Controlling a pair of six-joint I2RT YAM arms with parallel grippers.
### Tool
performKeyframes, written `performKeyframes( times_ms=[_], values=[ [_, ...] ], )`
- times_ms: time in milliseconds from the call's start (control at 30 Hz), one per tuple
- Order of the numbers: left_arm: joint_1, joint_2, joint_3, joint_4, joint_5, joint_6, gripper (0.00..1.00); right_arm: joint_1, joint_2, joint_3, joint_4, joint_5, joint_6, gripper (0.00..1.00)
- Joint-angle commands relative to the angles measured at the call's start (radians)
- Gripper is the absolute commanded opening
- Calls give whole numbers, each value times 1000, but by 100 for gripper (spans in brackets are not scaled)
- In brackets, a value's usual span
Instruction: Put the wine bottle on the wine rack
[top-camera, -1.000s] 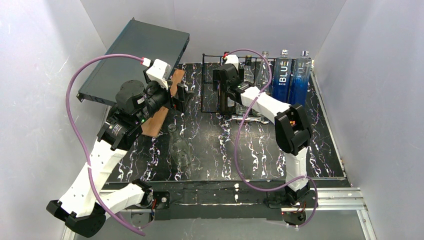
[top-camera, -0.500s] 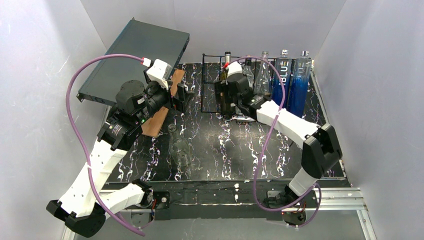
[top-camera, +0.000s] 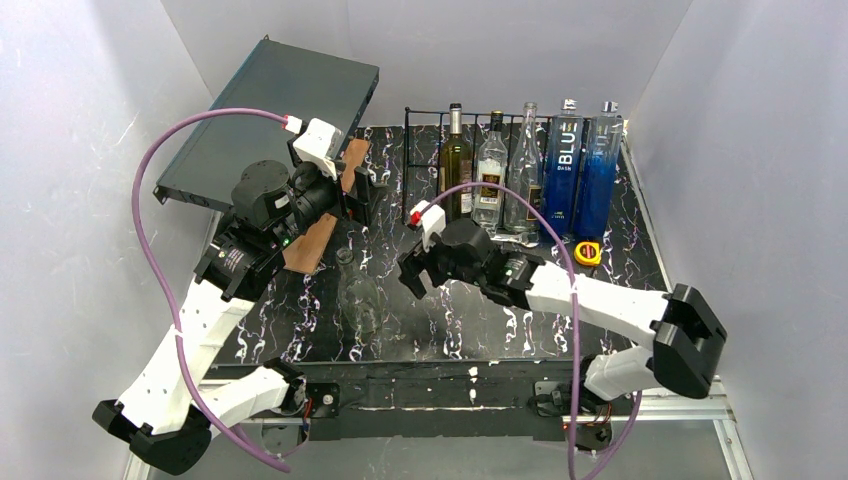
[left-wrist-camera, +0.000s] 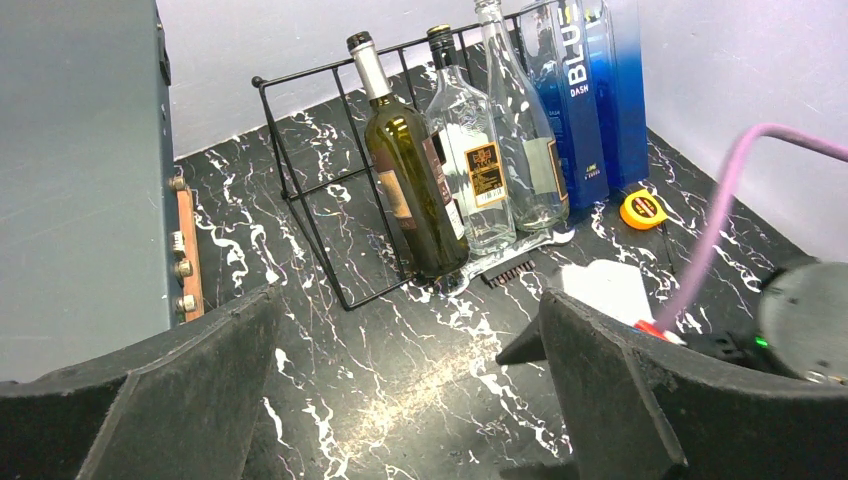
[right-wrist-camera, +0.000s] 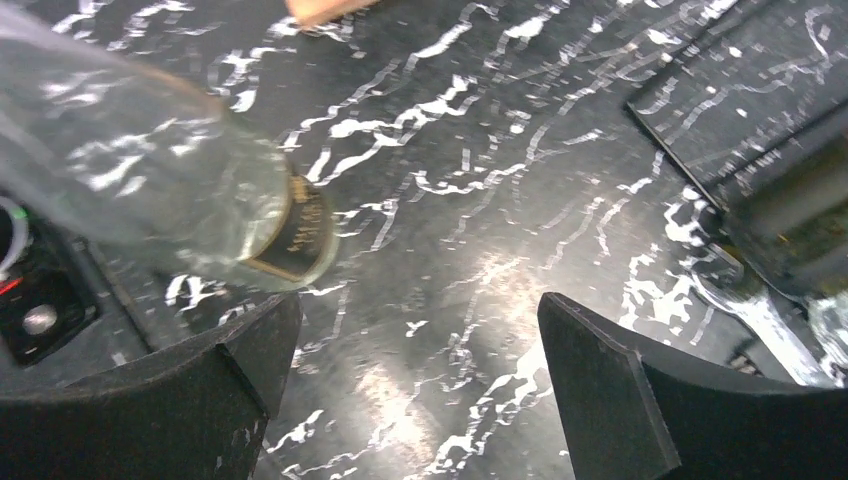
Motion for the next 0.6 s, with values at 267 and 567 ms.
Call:
performKeyframes(
  times_ms=[267, 567],
  values=[
    [-3, -22, -2, 20, -23, 4, 99, 207, -24, 51, 302, -82, 139, 98],
    [-3, -27, -4, 19, -48, 13, 99, 257, 102, 168, 284, 168, 168, 96]
  ],
)
